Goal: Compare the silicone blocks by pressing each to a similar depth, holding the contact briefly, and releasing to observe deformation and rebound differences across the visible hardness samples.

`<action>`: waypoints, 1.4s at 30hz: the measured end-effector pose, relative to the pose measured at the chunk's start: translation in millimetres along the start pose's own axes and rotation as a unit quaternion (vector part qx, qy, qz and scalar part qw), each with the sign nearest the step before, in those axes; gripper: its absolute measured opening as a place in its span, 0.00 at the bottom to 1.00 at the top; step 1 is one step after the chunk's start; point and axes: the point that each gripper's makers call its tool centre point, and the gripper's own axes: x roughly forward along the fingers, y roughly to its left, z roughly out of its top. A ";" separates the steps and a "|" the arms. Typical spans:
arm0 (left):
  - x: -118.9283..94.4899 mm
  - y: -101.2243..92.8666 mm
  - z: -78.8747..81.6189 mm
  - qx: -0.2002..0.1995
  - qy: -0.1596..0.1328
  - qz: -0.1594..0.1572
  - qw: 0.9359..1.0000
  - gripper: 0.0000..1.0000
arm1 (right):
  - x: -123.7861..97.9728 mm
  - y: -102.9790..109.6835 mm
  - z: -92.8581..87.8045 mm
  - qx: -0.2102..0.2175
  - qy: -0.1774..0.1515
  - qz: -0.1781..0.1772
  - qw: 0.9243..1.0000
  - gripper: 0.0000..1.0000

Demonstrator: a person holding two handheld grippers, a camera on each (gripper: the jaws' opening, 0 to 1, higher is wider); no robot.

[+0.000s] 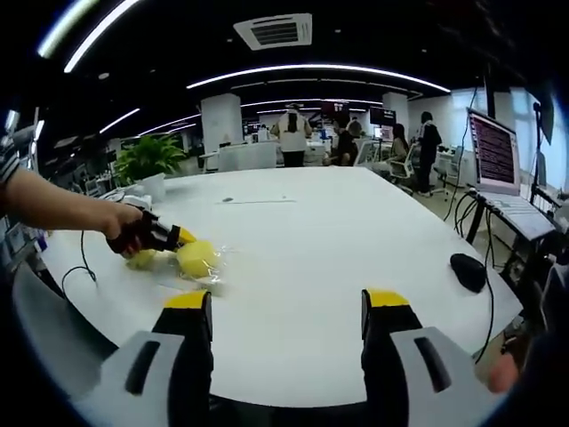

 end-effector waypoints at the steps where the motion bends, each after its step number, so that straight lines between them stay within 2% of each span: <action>1: 0.2 0.5 -0.5 0.006 0.001 0.002 1.000 0.02 | -0.1 0.7 -1.0 0.001 0.000 0.001 1.000 0.62; 9: -0.6 -1.6 -0.7 0.037 -0.007 -0.004 0.999 0.00 | -3.5 2.6 -9.6 0.006 0.007 0.004 1.000 0.61; 15: -10.0 -13.4 1.7 0.044 -0.032 -0.039 0.998 0.00 | -9.8 -2.3 -14.3 0.010 0.010 -0.001 1.000 0.60; 17: -15.4 -21.6 6.1 0.056 -0.048 -0.053 0.996 0.00 | -12.5 -2.5 -13.8 0.013 0.004 -0.001 1.000 0.59; 20: -24.2 -36.2 13.0 0.109 -0.069 -0.077 0.989 0.00 | -13.6 -1.4 -15.9 0.013 0.005 0.002 1.000 0.59; 22: -28.9 -39.3 11.4 0.117 -0.065 -0.078 0.988 0.00 | -13.8 0.4 -17.5 0.015 0.008 0.006 1.000 0.59; 24: -33.6 -43.2 12.0 0.131 -0.073 -0.084 0.985 0.00 | -14.1 2.3 -18.2 0.011 0.010 0.008 1.000 0.59; 30: -59.6 -63.8 14.6 0.178 -0.095 -0.123 0.972 0.00 | -13.9 11.0 -19.5 0.005 0.012 0.021 1.000 0.59; 33: -72.9 -74.6 13.1 0.240 -0.104 -0.131 0.956 0.00 | -13.6 16.1 -19.0 0.003 0.010 0.028 1.000 0.60; 36: -80.3 -81.8 4.8 0.265 -0.089 -0.141 0.950 0.00 | -11.8 21.0 -21.1 -0.001 0.012 0.037 0.999 0.59; 38: -86.5 -86.3 0.2 0.304 -0.085 -0.139 0.939 0.00 | -10.9 24.8 -21.7 -0.005 0.013 0.042 0.999 0.59; 42: -99.5 -88.6 -3.2 0.307 -0.093 -0.142 0.936 0.00 | -9.3 32.8 -23.8 -0.013 0.017 0.054 0.998 0.60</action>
